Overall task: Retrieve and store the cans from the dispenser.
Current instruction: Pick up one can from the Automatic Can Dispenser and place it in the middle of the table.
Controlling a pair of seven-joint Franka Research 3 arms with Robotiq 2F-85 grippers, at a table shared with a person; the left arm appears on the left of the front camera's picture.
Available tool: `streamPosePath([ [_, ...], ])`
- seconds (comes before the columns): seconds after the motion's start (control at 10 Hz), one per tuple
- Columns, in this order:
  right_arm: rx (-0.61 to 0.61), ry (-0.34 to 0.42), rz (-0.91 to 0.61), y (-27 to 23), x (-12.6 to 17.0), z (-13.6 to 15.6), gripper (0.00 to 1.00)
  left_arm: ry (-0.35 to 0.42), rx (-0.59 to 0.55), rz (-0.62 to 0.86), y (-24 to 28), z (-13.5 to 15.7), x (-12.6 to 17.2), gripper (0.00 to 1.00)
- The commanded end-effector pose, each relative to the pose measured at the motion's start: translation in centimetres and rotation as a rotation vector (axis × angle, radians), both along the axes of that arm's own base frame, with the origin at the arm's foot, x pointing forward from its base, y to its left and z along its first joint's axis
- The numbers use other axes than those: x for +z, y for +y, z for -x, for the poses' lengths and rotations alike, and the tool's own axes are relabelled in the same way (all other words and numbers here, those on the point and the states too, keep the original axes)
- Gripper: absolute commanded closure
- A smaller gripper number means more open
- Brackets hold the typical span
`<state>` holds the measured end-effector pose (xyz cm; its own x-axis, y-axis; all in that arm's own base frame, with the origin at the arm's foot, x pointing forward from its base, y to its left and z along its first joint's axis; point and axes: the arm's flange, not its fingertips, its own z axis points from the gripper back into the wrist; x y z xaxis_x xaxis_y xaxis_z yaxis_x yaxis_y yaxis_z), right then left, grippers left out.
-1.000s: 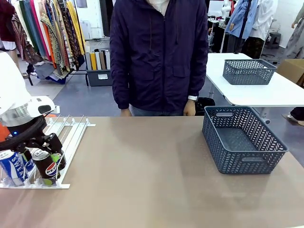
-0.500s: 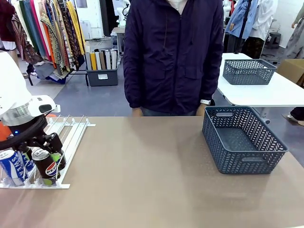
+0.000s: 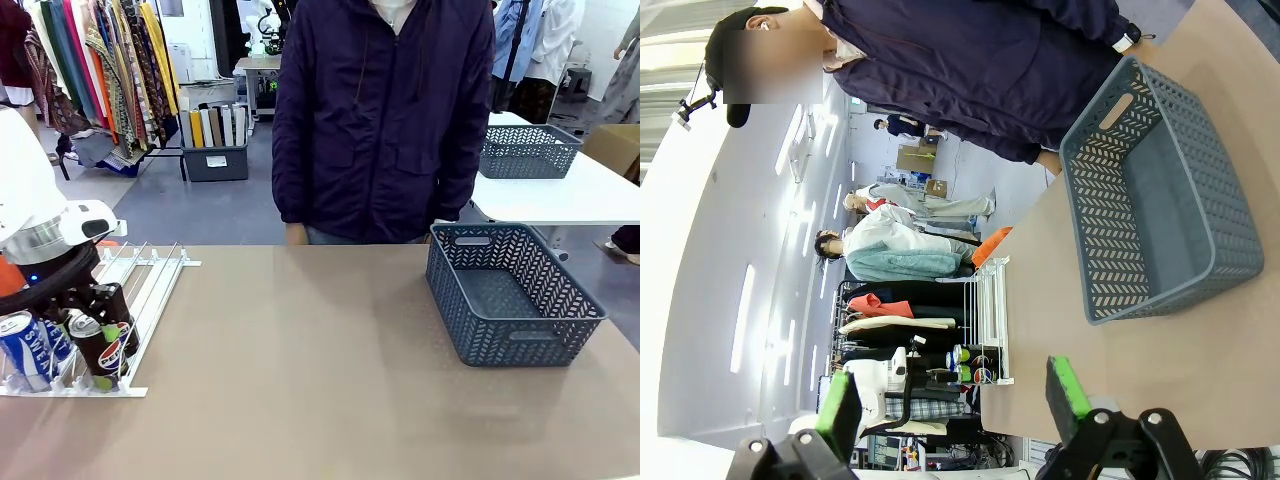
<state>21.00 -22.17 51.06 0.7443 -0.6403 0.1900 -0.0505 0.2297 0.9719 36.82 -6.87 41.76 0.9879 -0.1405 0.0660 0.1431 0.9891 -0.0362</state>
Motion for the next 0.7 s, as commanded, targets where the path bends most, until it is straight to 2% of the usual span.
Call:
streamPosePath([
  [0.0, -0.002, -0.037, -0.002, -0.1, 0.3, -0.3, 0.00, -0.013, 0.029, -0.005, 0.3, 0.8, -0.4, 1.00],
  [0.2, -0.002, -0.037, -0.002, -0.1, 0.3, -0.3, 0.00, -0.038, 0.036, 0.003, 0.6, 1.6, 1.3, 1.00],
  [0.3, -0.002, -0.037, -0.002, -0.1, 0.3, -0.3, 0.00, -0.063, 0.041, 0.008, 1.0, 2.7, 3.6, 1.00],
  [0.4, -0.002, -0.037, -0.002, -0.1, 0.3, -0.3, 0.00, -0.119, 0.043, 0.000, 1.7, 4.5, 7.5, 1.00],
  [0.6, -0.002, -0.037, -0.002, -0.1, 0.3, -0.3, 0.00, -0.230, -0.025, 0.014, 2.9, 8.0, 15.4, 1.00],
])
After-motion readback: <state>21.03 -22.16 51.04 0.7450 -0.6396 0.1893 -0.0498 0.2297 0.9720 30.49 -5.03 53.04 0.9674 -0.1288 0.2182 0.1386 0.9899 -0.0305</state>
